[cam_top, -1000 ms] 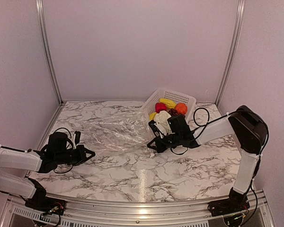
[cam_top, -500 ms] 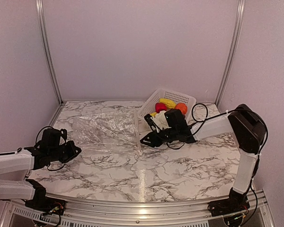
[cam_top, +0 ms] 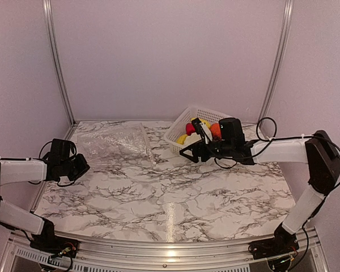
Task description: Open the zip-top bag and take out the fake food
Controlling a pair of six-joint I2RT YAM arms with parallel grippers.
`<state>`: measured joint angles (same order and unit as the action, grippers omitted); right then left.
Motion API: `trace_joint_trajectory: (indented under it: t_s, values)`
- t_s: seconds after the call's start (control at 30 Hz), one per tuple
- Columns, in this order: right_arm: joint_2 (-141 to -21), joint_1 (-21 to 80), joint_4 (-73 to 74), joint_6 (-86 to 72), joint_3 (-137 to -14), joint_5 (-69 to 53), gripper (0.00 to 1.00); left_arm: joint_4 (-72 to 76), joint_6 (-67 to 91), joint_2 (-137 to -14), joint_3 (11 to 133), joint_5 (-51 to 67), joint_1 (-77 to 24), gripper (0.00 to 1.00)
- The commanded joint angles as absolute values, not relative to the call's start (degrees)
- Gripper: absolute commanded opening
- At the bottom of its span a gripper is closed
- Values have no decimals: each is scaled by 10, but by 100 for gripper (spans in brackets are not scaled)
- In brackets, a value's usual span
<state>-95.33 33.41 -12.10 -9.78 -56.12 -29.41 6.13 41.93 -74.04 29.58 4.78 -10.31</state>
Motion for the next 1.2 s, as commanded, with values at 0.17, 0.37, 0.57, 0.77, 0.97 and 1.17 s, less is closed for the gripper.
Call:
trace_joint_trajectory:
  t_s: [0.17, 0.37, 0.57, 0.77, 0.97, 1.17]
  values:
    - [-849, 266, -132, -90, -484, -276, 82, 81, 371, -825, 383, 111, -48, 14]
    - [-800, 205, -147, -100, -442, -295, 92, 43, 347, -843, 452, 107, -46, 54]
    - [-754, 157, -154, -107, -415, -304, 98, -33, 295, -802, 500, 80, -46, 98]
    - [-702, 107, -181, -129, -390, -320, 99, -85, 237, -750, 546, 70, -69, 99]
    - [-648, 94, -217, -144, -344, -299, 99, -94, 188, -714, 562, -24, -161, 99]
    - [-609, 94, -223, -145, -295, -285, 99, -72, 173, -728, 546, -55, -227, 99]
